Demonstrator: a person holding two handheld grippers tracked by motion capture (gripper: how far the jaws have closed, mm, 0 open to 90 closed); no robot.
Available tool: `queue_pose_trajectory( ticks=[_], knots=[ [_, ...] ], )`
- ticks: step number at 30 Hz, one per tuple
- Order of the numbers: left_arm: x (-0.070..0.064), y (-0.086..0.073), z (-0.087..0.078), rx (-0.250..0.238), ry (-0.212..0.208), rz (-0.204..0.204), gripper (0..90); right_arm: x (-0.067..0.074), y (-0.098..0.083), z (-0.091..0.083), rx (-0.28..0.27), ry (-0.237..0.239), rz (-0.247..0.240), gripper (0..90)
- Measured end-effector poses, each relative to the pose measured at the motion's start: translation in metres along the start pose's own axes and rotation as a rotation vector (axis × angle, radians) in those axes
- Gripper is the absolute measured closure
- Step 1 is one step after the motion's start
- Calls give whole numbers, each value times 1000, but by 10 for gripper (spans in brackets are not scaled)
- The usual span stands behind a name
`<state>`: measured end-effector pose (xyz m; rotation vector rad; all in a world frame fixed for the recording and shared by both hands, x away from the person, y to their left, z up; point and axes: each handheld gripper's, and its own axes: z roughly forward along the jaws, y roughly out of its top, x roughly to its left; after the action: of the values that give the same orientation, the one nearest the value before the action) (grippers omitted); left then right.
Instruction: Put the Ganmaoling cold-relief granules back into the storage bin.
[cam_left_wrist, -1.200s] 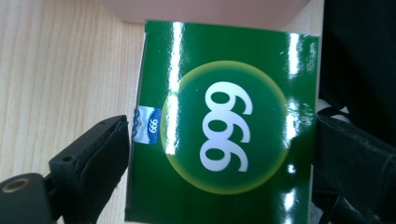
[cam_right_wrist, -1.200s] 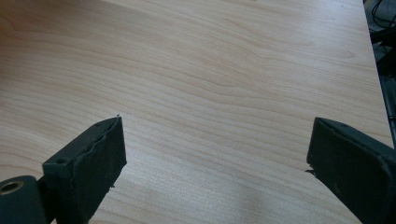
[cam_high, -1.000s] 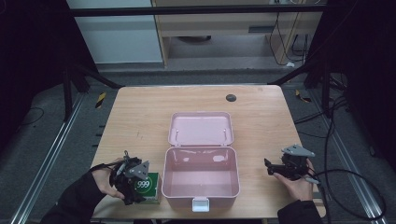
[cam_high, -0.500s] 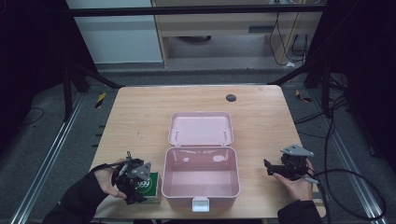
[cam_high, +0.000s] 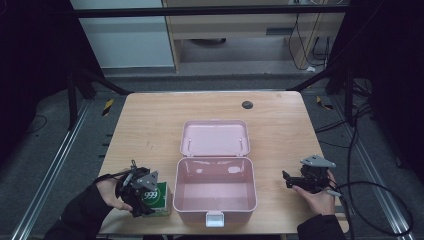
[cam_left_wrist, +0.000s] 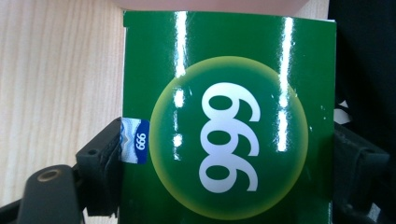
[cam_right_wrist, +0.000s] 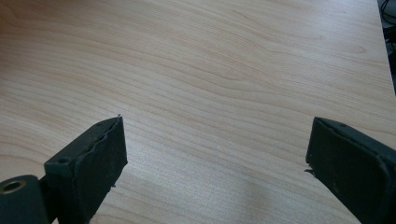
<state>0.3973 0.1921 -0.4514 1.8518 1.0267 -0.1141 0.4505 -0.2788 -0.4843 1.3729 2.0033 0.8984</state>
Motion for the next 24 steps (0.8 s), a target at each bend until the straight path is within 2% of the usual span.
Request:
queue_pose_trajectory(
  ticks=[7,15,18,20,24],
  knots=[
    [-5,11,-10,-6,4,14,150,0,0,0,-2,2,-3,54],
    [-11,28,-30,8,16,64,150,0,0,0,-1,2,-2,54],
    [-13,36,-40,22,20,101,150,0,-1,1,-1,0,-7,54],
    [-14,39,-43,23,21,106,150,0,-1,1,0,0,-7,54],
    [-20,52,-57,21,31,137,150,0,-1,1,3,-1,-10,54]
  ],
)
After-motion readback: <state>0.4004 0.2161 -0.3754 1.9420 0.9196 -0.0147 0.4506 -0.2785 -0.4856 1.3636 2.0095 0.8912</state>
